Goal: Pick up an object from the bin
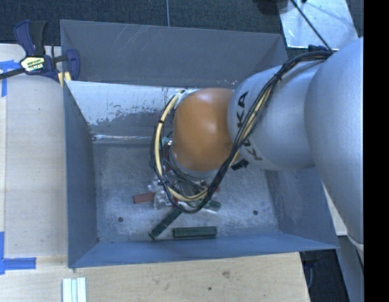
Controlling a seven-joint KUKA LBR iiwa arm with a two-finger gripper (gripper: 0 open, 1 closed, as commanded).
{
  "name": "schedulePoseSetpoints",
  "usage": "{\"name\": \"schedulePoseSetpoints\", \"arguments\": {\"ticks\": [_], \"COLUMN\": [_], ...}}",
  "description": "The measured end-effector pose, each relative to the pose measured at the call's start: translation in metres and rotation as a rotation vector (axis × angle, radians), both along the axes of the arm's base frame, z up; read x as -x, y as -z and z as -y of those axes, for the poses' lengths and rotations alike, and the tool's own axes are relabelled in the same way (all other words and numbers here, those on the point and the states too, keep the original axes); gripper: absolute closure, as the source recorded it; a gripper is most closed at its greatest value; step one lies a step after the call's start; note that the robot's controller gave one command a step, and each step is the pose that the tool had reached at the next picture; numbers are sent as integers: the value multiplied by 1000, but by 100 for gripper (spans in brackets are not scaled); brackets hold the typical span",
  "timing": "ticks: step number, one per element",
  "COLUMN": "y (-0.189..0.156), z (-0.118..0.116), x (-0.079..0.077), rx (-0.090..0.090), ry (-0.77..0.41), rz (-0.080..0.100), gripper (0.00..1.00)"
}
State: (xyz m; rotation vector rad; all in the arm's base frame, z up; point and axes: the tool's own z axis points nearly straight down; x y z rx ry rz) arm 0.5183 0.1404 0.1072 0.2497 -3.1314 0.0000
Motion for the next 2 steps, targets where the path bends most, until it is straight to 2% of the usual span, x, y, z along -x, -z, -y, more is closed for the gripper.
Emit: {"name": "schedulePoseSetpoints", "arguments": {"ticks": [1, 2], "y": [-56, -141], "z": [-3, 4], "x": [-3, -14], "rx": [1, -1], "ry": [20, 8], "rz": [-2, 3], "gripper": [100, 100]}}
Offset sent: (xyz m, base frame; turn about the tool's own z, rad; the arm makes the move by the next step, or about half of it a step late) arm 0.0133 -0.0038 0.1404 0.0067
